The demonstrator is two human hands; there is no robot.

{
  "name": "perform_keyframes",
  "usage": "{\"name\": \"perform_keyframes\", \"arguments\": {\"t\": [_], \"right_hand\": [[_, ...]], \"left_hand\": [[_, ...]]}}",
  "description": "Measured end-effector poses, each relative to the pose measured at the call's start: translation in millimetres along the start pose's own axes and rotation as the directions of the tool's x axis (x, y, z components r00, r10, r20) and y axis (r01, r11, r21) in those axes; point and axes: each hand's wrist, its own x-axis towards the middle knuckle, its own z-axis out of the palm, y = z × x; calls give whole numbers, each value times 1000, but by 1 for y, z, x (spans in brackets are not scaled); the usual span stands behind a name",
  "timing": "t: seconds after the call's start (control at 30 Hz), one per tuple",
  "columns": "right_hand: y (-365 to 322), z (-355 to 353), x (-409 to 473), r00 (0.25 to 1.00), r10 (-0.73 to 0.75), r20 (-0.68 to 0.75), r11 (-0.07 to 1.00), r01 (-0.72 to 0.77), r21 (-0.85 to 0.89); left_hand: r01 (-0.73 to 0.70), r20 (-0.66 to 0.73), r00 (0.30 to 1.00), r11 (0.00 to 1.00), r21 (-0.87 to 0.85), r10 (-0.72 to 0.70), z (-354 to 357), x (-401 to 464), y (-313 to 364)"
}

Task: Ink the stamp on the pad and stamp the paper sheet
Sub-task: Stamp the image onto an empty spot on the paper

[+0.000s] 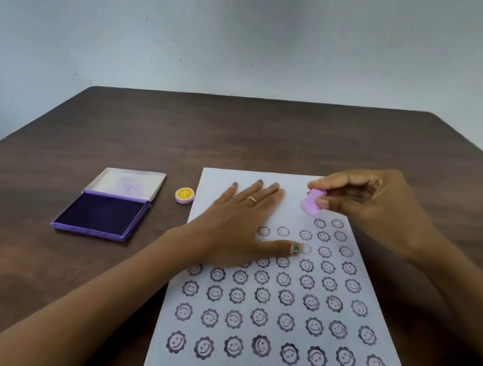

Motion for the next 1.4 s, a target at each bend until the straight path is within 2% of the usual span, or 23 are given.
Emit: {"name": "perform_keyframes", "arguments": {"t": [0.17,0.43,1.4], "right_hand": [[-7,3,-2,997,-36,64,991,44,-124],[-8,7,-4,994,-50,95,975,69,-211],[-10,12,-9,991,-38,129,932,82,-354]], "left_hand": [[-4,26,1000,1000,11,4,-3,0,-2],[-6,43,999,999,33,4,-4,-1,-1],[5,40,999,999,41,-6,-2,2,0]]}}
